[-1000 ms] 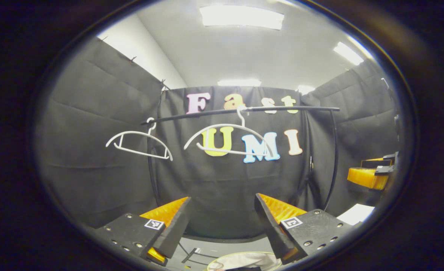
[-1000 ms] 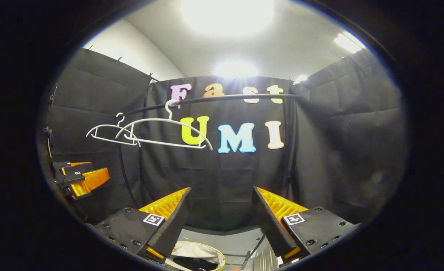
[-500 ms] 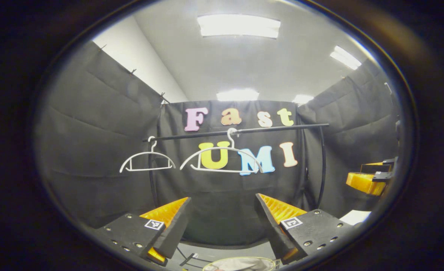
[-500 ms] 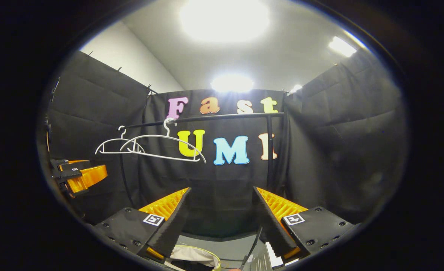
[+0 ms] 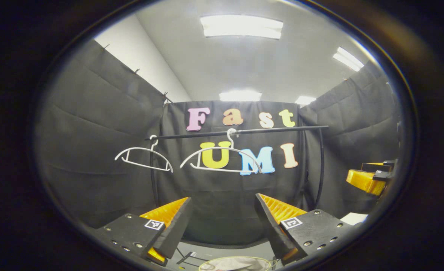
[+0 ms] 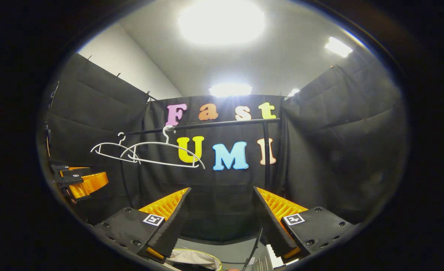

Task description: Grasp the clothes on the hanger with both hands and then place them into the laundry hamper below.

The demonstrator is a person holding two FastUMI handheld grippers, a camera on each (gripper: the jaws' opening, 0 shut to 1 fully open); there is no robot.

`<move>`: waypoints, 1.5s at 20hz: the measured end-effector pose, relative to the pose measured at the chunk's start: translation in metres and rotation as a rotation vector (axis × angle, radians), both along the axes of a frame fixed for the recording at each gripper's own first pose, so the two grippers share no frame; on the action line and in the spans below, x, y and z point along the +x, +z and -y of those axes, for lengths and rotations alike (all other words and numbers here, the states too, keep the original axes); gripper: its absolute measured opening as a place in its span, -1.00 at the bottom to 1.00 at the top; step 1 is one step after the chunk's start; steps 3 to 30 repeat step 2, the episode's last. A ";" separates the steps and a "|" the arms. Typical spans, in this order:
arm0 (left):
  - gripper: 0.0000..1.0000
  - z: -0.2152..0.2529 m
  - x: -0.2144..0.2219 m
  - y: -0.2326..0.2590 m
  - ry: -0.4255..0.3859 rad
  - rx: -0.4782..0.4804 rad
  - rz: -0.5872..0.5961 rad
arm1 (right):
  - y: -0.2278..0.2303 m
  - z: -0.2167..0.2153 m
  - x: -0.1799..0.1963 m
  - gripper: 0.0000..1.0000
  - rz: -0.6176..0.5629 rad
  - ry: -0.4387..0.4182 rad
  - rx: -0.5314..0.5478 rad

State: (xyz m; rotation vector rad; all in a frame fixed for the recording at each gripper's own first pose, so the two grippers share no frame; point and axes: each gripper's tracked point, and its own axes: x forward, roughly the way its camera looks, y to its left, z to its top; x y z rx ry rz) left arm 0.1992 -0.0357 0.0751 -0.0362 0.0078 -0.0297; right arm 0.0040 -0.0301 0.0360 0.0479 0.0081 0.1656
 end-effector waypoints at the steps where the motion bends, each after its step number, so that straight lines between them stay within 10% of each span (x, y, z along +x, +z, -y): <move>1: 0.94 0.000 0.001 0.001 0.003 0.003 0.002 | -0.001 0.001 0.002 0.97 -0.001 0.002 -0.001; 30: 0.94 0.000 0.003 0.003 0.006 0.004 0.006 | -0.001 0.001 0.003 0.97 -0.002 0.002 -0.003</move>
